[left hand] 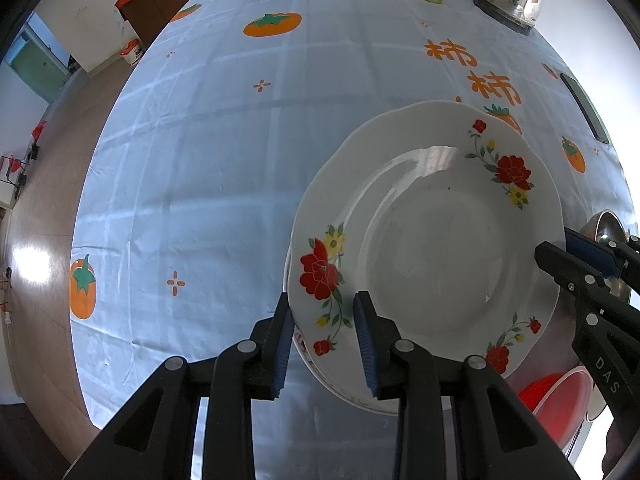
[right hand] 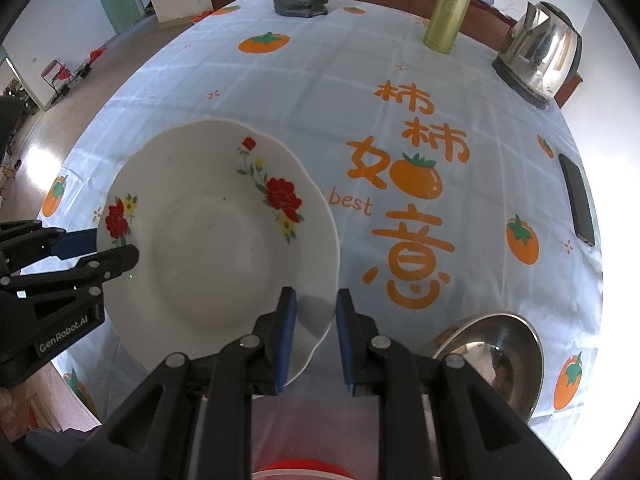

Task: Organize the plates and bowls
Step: 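Lower the red-rose plate onto the plate stack with both grippers, then open both grippers to release the red-rose plate, then move both grippers to the rim of the pink plastic bowl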

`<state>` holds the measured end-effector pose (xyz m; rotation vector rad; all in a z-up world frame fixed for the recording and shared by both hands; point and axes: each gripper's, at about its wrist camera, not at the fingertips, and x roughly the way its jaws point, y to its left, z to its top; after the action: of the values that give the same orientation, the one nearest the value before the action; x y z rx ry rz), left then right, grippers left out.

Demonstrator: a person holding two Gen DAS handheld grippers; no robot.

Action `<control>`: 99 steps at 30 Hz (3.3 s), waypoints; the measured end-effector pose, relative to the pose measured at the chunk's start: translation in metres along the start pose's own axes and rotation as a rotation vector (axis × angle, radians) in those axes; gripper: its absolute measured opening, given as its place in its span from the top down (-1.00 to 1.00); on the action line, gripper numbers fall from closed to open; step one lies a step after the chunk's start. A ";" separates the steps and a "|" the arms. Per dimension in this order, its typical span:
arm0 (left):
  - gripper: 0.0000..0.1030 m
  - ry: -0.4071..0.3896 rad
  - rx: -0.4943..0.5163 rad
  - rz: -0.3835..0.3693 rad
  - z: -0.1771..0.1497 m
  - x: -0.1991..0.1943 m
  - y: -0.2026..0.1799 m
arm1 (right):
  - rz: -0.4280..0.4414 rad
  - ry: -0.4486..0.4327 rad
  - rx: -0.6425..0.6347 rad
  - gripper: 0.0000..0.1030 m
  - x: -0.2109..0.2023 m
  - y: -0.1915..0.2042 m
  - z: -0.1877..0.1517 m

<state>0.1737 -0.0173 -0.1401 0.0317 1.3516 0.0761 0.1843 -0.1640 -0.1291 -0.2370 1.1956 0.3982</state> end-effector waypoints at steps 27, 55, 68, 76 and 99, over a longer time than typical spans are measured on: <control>0.33 0.031 -0.010 0.003 0.003 0.012 0.003 | 0.017 0.041 -0.035 0.61 0.017 0.009 0.004; 0.32 0.037 -0.011 -0.008 0.002 0.020 0.008 | 0.028 0.045 -0.023 0.61 0.025 0.010 0.002; 0.27 -0.007 0.027 0.038 0.001 0.016 0.003 | -0.005 -0.029 -0.045 0.61 0.019 0.014 0.007; -0.03 -0.043 -0.007 0.073 -0.001 0.007 0.014 | -0.012 -0.091 -0.032 0.12 -0.001 0.014 0.006; -0.03 -0.043 0.150 -0.136 -0.061 -0.051 -0.044 | -0.033 -0.085 0.142 0.03 -0.082 -0.041 -0.120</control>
<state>0.1050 -0.0659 -0.1064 0.0673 1.3105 -0.1399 0.0739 -0.2612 -0.0957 -0.1159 1.1297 0.2908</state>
